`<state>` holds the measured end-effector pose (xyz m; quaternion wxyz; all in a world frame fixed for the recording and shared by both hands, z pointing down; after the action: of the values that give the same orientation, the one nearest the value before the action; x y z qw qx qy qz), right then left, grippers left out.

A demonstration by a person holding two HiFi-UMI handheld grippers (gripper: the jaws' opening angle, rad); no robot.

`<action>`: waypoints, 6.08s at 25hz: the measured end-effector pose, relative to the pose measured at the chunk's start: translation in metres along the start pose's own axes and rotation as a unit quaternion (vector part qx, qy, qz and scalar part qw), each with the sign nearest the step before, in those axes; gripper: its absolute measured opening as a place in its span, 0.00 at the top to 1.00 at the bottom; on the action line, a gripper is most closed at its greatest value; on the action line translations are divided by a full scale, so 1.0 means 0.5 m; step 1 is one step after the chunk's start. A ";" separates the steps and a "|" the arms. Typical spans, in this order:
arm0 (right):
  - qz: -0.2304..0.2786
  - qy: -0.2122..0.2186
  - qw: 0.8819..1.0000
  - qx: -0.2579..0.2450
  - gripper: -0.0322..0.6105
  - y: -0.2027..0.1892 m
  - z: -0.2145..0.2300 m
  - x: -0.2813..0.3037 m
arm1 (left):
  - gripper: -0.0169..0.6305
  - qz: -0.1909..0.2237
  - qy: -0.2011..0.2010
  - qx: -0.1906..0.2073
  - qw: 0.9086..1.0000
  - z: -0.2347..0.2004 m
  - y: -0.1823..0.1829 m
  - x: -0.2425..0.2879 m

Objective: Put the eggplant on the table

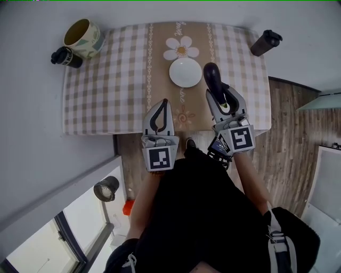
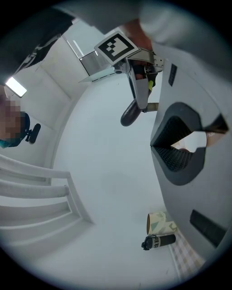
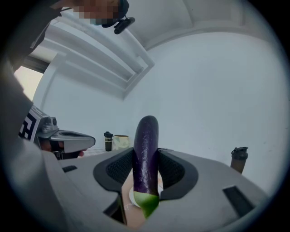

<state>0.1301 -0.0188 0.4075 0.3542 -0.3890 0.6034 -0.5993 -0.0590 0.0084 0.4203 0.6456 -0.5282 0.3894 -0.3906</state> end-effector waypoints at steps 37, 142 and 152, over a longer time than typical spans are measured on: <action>-0.253 0.139 0.945 -0.157 0.68 -0.294 0.120 0.376 | 0.97 -0.057 0.034 0.001 0.998 -0.084 -0.028 0.144; -0.048 0.064 0.997 -0.016 0.94 0.003 0.029 0.162 | 0.97 -0.009 -0.032 -0.010 0.999 -0.088 0.019 0.190; -0.072 0.049 0.996 -0.022 0.94 -0.027 0.014 0.109 | 0.97 0.003 -0.031 -0.014 0.999 -0.074 0.010 0.140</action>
<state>0.1127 -0.0707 0.4231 0.2712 -0.4095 0.6036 -0.6280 -0.0650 -0.0690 0.4038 0.6510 -0.5477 0.3764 -0.3667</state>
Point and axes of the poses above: the fingertips, and each gripper's own axes: x forward along the fingers, z to its right, y out of its top, the point moved 6 cm from there along -x, backward along the fingers, and after that the axes turned 5 degrees about x, right-handed, at the moved point
